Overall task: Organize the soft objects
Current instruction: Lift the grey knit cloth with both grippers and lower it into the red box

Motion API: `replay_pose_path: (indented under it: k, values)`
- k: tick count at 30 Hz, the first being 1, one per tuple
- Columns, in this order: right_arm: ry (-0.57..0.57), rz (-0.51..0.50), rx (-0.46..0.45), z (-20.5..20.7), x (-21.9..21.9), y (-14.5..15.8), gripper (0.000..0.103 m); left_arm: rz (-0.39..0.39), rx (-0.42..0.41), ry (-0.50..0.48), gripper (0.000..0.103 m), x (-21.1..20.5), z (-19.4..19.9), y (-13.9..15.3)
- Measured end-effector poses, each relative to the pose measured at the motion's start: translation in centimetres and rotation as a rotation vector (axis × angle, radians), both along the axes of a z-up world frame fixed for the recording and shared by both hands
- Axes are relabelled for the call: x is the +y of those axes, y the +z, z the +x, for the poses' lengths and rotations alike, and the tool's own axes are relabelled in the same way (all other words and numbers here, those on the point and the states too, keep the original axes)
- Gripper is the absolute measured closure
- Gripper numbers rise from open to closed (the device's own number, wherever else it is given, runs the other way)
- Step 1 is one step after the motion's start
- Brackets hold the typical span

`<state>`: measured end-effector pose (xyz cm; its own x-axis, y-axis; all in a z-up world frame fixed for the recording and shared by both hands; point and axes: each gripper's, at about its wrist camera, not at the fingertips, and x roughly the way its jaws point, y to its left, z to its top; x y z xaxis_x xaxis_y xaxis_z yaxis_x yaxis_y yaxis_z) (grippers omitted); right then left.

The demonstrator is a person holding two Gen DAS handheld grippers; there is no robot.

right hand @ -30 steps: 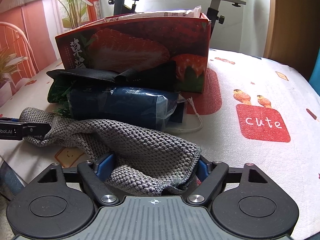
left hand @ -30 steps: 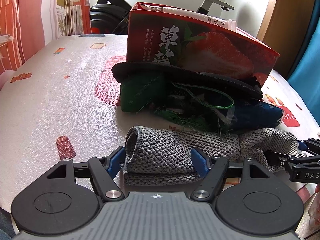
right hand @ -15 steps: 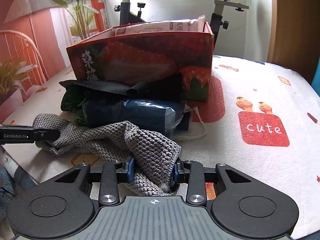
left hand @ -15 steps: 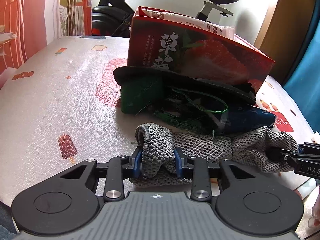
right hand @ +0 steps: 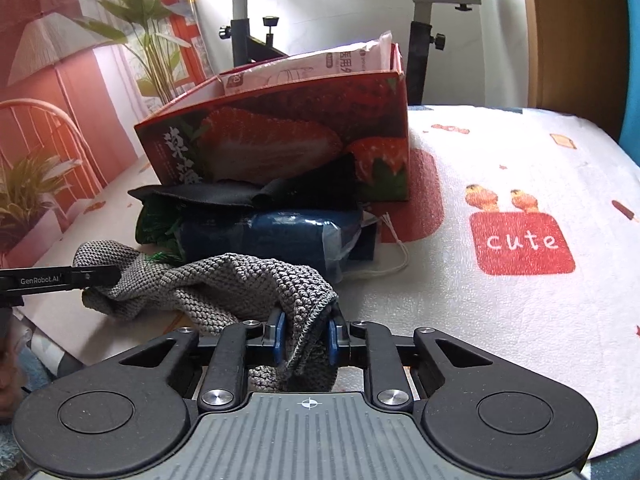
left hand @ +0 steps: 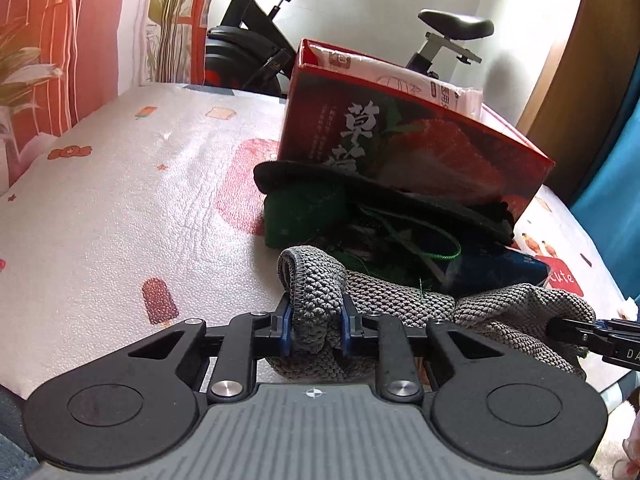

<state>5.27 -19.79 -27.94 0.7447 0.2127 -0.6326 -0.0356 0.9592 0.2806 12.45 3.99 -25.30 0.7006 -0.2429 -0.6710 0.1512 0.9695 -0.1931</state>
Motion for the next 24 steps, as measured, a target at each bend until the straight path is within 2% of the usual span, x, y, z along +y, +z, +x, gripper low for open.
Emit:
replay_pose_path:
  k: [12, 16, 24]
  values:
    - [0.019, 0.073, -0.104, -0.4, -0.8, 3.7, 0.088, -0.014, -0.126, 0.016, 0.079, 0.4, -1.3, 3.6]
    - [0.041, 0.064, -0.152, -0.1, -0.5, 5.6, 0.088, -0.023, -0.165, 0.027, 0.079, 0.8, -1.3, 5.4]
    - [0.051, 0.032, -0.249, 3.1, -1.2, 10.3, 0.088, -0.052, -0.251, -0.003, 0.079, 0.4, 1.4, 10.1]
